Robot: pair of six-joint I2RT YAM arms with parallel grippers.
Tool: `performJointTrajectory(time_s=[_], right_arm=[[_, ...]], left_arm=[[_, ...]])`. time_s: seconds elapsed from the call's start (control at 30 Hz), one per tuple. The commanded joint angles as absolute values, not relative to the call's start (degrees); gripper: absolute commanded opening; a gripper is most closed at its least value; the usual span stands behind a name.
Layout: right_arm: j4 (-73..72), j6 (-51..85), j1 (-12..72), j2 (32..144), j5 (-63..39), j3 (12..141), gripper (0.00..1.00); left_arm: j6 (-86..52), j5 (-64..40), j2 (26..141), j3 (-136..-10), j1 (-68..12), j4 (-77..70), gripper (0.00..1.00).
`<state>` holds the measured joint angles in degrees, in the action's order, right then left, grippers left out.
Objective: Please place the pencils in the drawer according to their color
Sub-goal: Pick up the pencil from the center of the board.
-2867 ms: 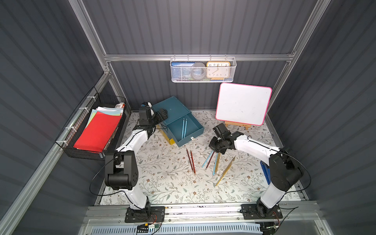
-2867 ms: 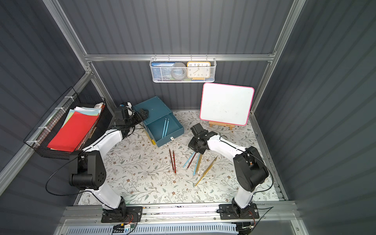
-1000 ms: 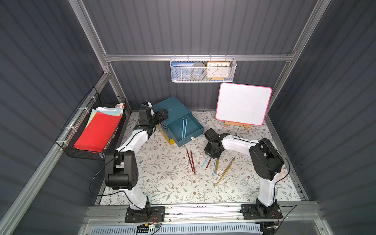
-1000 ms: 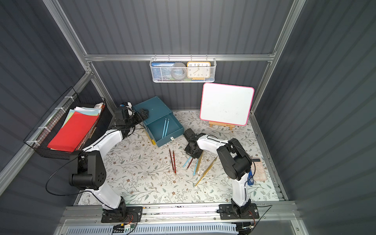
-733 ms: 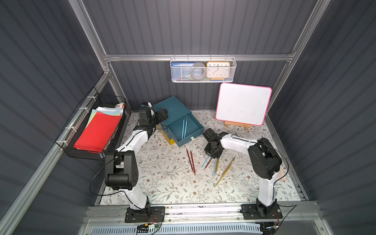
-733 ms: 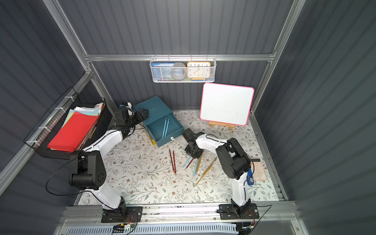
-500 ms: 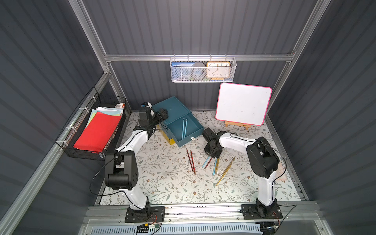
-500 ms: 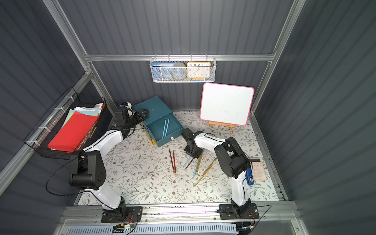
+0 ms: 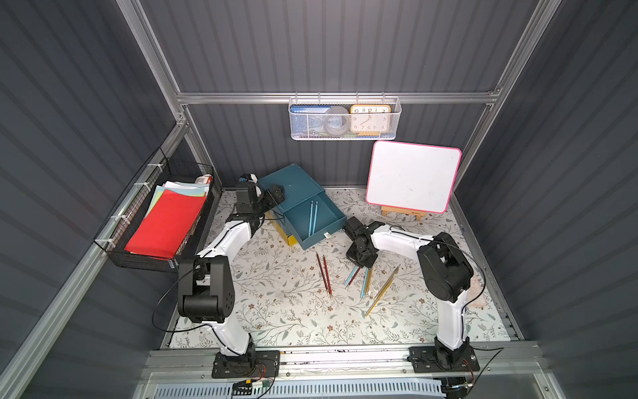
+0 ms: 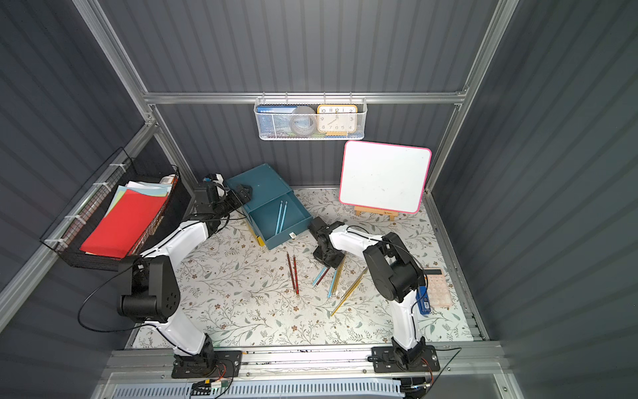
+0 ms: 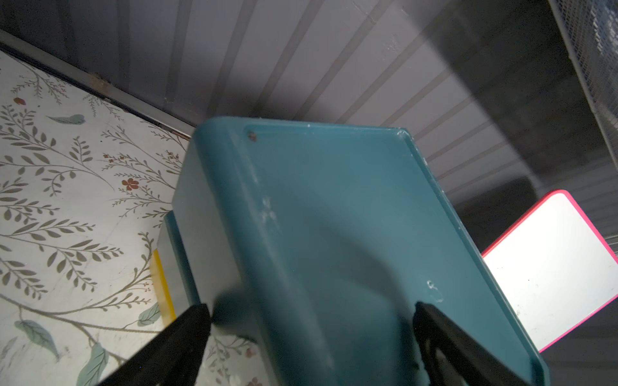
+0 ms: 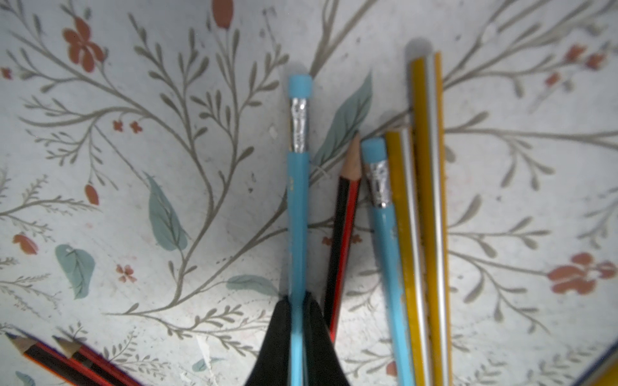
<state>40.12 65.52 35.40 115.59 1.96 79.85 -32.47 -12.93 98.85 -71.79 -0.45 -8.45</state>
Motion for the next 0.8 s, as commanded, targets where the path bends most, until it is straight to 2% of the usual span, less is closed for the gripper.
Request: performJointTrajectory(time_s=[0.0,0.3,0.77], right_arm=[[38.5,65.0,35.2,117.8,2.7,76.0,0.0],[31.0,62.1,34.8,111.4,1.1,73.6,0.0],[31.2,59.6,33.4,103.0,-0.1,72.4,0.0]], left_arm=[[-32.6,-13.6,99.4,-71.0,-1.1,-8.0,1.0],[-32.4,-13.5,99.2,-71.1,-1.1,-7.7,1.0],[-32.5,-13.4,99.3,-71.3,-1.1,-7.6,1.0]])
